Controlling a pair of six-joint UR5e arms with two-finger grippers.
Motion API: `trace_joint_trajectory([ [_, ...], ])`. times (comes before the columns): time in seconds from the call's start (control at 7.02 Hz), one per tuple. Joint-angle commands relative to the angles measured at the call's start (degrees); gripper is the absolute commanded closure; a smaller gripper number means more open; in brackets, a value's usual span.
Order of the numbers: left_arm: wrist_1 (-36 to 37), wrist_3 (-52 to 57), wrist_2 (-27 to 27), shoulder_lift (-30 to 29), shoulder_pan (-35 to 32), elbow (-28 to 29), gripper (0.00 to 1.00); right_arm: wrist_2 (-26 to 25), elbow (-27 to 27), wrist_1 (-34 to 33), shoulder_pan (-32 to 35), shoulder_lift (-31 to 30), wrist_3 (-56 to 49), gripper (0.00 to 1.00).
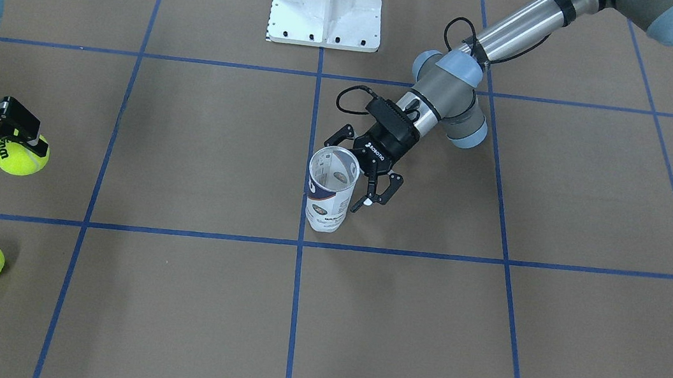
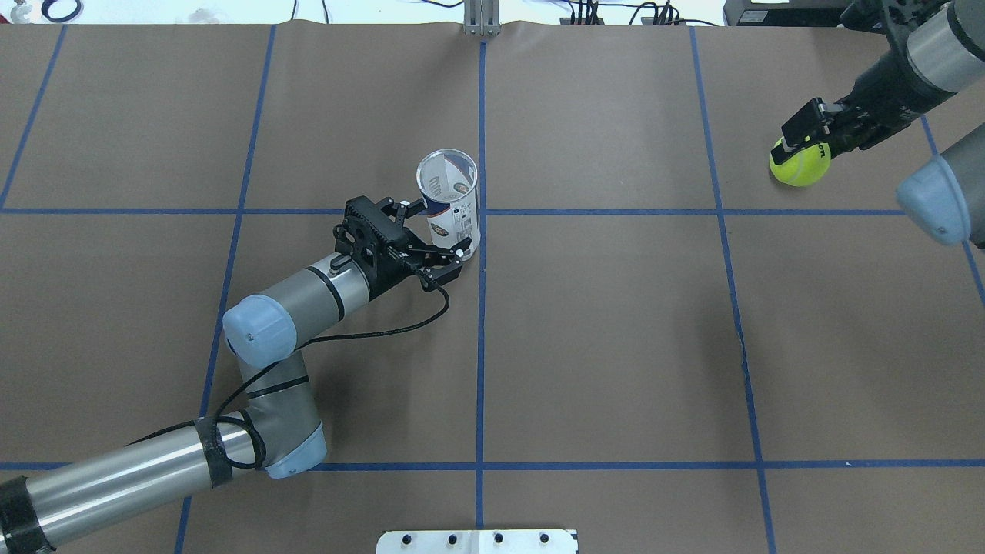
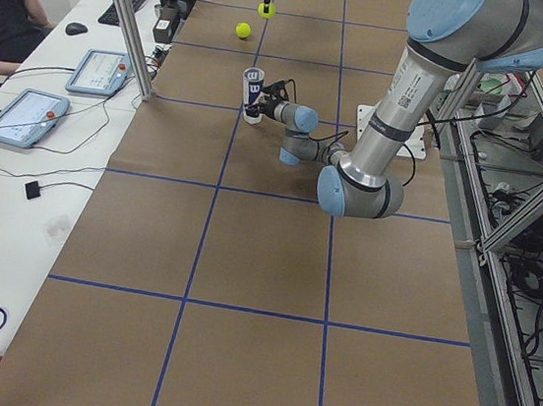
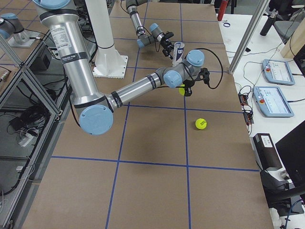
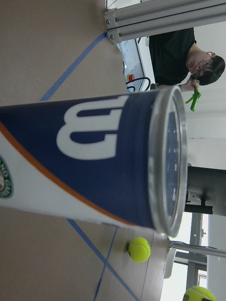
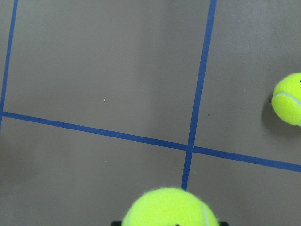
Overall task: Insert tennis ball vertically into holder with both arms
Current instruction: 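Lift the ball with the right gripper while the left gripper grasps the can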
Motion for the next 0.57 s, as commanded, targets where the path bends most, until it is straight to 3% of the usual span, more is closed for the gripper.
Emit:
trace_joint_trajectory([
  [0.0, 0.8, -0.4, 0.0, -0.3, -0.8, 0.3, 0.01, 0.0, 0.0, 0.0, 0.0, 0.0, 0.0, 1.00],
  [0.43, 0.8, -0.7, 0.0, -3.1, -0.7, 4.0, 0.01, 0.0, 0.1, 0.0, 0.0, 0.2, 0.0, 1.00],
])
